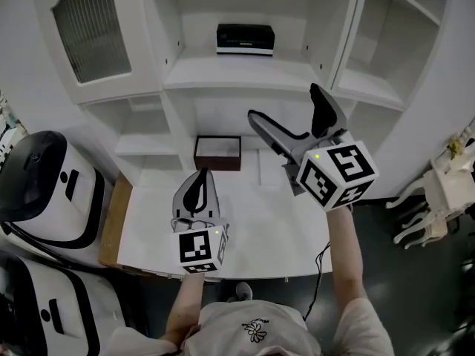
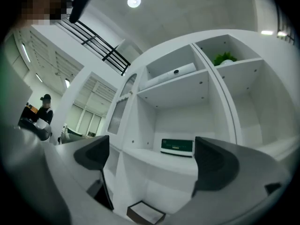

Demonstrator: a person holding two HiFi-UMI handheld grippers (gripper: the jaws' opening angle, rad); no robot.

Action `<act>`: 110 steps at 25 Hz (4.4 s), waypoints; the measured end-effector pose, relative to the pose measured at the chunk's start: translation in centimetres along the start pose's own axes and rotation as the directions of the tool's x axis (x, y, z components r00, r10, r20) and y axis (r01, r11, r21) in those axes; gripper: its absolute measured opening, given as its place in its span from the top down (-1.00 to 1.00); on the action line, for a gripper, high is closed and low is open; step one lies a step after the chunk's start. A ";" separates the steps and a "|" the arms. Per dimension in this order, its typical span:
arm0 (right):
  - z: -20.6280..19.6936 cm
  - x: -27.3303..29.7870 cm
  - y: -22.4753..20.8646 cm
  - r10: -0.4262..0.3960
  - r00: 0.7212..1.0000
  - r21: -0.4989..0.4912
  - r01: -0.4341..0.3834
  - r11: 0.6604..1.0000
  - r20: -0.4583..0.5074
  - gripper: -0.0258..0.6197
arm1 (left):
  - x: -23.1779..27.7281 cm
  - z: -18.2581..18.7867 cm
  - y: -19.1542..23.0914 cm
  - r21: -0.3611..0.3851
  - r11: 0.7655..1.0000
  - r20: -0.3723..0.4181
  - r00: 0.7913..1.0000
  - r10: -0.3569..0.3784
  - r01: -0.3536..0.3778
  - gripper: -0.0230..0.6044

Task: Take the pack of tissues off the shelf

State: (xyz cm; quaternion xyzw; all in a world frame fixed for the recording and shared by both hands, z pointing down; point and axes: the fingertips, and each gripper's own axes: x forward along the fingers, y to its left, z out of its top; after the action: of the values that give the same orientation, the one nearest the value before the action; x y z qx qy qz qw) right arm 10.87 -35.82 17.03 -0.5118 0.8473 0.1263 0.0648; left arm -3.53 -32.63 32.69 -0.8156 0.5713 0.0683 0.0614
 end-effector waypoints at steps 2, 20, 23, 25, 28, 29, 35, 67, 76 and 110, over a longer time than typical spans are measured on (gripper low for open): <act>1.6 2.7 -1.6 0.015 1.000 0.005 -0.015 1.000 -0.019 -0.79 | 0.0 -0.3 0.3 0.003 1.000 -0.005 1.000 0.006 -0.006 0.93; -6.2 19.9 -12.9 0.150 0.861 0.292 -0.002 0.956 -0.487 -0.79 | 0.5 -3.4 4.7 0.001 0.991 -0.086 0.987 0.133 -0.134 0.93; -7.3 20.2 -13.0 0.195 0.822 0.294 -0.035 0.955 -0.535 -0.79 | 0.6 -3.9 5.5 -0.005 0.988 -0.098 0.984 0.152 -0.153 0.93; -7.4 20.5 -12.5 0.225 0.816 0.302 -0.066 0.951 -0.532 -0.79 | 0.7 -4.0 5.8 -0.004 0.987 -0.102 0.982 0.159 -0.160 0.93; -7.2 20.7 -11.8 0.243 0.818 0.290 -0.098 0.952 -0.522 -0.78 | 1.0 -4.1 5.9 -0.003 0.987 -0.106 0.981 0.160 -0.161 0.93; -7.2 20.6 -11.7 0.243 0.815 0.279 -0.104 0.955 -0.526 -0.78 | 1.1 -4.0 5.8 -0.002 0.987 -0.106 0.982 0.159 -0.160 0.93; -6.7 19.4 -10.0 0.269 0.807 0.272 -0.141 0.952 -0.525 -0.78 | 0.8 -4.0 5.1 -0.004 0.989 -0.110 0.984 0.143 -0.145 0.93; -5.8 17.7 -9.7 0.228 0.774 0.160 -0.164 0.973 -0.591 -0.78 | -1.2 -4.0 6.0 0.005 0.989 -0.118 0.982 0.148 -0.149 0.93; -8.9 20.6 -12.7 0.208 0.718 0.117 -0.176 0.977 -0.664 -0.78 | 1.2 -5.4 6.9 -0.018 0.987 -0.133 0.979 0.157 -0.160 0.93; -10.2 24.6 -9.9 0.374 0.722 0.250 -0.278 0.927 -0.582 -0.62 | 3.5 -8.1 8.0 -0.055 0.983 -0.181 0.970 0.163 -0.175 0.93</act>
State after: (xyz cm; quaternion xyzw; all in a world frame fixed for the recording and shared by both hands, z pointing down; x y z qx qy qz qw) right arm 8.32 -63.99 19.46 -0.3608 0.9045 -0.1014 -0.2034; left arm -9.51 -40.05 39.80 -0.7684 0.6391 0.0213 -0.0242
